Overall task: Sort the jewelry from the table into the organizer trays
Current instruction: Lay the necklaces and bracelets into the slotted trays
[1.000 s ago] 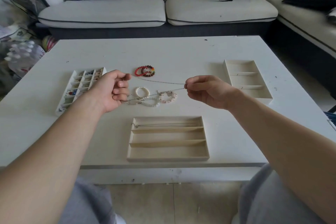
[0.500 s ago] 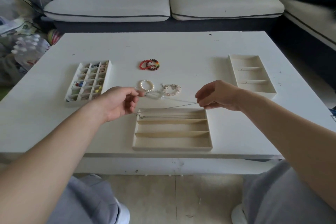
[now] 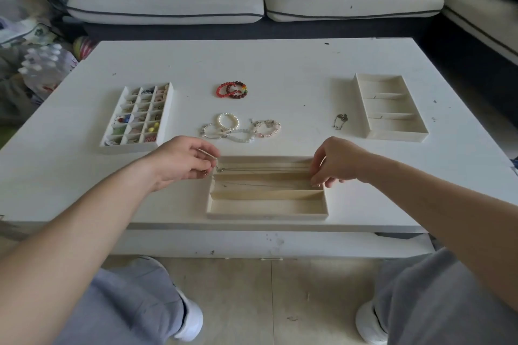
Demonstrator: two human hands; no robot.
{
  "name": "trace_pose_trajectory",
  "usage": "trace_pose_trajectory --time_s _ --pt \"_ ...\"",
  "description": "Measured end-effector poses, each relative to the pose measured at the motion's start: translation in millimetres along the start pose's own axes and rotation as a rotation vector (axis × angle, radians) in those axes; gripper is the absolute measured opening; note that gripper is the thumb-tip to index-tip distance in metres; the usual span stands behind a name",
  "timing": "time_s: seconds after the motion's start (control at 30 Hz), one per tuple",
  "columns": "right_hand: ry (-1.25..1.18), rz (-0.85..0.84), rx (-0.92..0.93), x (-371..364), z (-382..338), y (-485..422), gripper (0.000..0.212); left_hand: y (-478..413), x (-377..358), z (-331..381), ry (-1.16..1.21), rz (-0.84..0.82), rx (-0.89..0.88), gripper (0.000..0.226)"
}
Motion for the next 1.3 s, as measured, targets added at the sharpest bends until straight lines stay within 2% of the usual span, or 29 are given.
trace_pose_trajectory --time_s 0.2,0.37,0.87,0.93,1.07,1.2,1.3 --pt "0.235 0.217 -0.023 -4 -12 5 0.016 -4 1 6 -0.369 0.21 -0.156 0.025" --pt "0.365 0.293 0.005 -13 -16 6 0.019 -1 -6 14 -0.563 0.268 -0.229 0.025" --pt "0.634 0.342 0.115 -24 -26 9 0.025 8 -21 19 -0.647 0.233 -0.274 0.021" --pt "0.611 0.334 0.119 -22 -27 11 0.024 8 -25 18 -0.648 0.223 -0.277 0.021" --pt "0.414 0.289 0.118 -13 -26 12 0.015 8 -29 16 -0.694 0.212 -0.295 0.02" --pt "0.312 0.233 0.135 -6 -26 13 0.015 11 -26 21 -0.772 0.264 -0.305 0.017" --pt "0.234 0.122 0.172 1 -28 17 0.033 13 -29 22 -0.818 0.141 -0.273 0.021"
Point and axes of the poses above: each hand's wrist, its own y-axis away from the middle knuckle, its own x-axis out of the back of the hand, z = x × y, the point moved 5 cm from there along -y, towards the middle knuckle, and after that the axes turned 2 degrees about z, right-handed, at the moved point
